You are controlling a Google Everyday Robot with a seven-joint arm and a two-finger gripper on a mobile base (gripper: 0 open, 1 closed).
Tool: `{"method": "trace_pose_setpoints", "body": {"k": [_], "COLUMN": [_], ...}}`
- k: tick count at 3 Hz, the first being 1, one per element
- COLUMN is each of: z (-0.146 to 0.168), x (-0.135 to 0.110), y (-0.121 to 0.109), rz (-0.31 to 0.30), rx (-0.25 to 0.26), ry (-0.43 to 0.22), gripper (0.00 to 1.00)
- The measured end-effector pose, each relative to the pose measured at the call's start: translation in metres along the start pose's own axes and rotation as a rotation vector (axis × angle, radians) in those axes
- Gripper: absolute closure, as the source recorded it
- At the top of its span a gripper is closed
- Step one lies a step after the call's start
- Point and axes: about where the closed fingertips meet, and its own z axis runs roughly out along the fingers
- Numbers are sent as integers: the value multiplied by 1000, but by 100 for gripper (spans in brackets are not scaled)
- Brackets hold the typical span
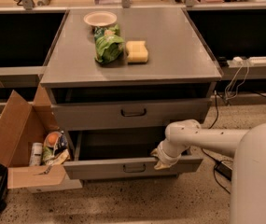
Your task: Open middle drawer
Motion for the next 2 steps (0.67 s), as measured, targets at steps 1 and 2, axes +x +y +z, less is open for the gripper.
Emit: {"method": "trace_pose_setpoints", "body": {"k": [1, 2], "z": [0, 0], "x": [0, 0], "y": [0, 0], "rz": [0, 0], "rx": [0, 0], "ry": [0, 0], "gripper": [57, 35]}}
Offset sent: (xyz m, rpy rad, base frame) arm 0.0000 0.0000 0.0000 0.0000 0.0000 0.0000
